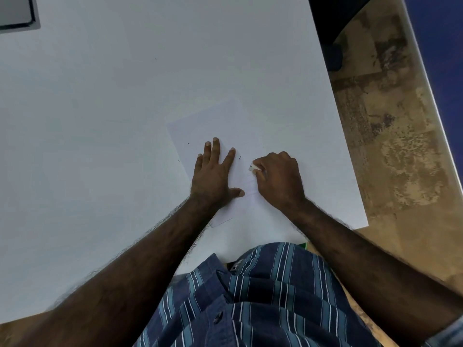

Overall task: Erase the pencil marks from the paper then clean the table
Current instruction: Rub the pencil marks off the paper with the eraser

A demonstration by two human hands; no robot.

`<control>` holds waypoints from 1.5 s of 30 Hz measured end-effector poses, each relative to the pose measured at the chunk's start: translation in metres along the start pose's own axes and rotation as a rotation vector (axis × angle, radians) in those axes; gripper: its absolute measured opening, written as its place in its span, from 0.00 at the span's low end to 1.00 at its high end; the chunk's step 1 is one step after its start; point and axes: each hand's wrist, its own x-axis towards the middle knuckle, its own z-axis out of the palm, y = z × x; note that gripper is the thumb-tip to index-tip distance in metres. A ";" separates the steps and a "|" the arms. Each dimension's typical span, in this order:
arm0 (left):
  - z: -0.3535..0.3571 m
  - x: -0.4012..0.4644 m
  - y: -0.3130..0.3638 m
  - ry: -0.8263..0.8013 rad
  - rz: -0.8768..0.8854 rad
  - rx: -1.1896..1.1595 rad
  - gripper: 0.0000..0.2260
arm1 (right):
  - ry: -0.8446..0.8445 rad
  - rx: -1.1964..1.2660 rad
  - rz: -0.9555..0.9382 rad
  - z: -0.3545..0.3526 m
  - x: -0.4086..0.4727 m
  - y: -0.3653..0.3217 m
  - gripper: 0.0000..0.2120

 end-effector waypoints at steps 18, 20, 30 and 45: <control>0.004 0.001 0.000 0.010 0.007 0.052 0.54 | -0.024 -0.113 -0.276 0.002 0.000 -0.004 0.08; 0.003 0.001 0.000 0.012 0.004 0.052 0.54 | 0.052 -0.108 -0.140 0.000 0.014 0.003 0.07; 0.002 -0.001 0.000 0.010 0.014 0.052 0.54 | 0.019 -0.055 -0.217 0.009 -0.007 -0.003 0.06; 0.001 -0.001 0.000 0.008 0.014 0.054 0.53 | 0.116 -0.067 -0.101 0.006 0.010 0.005 0.04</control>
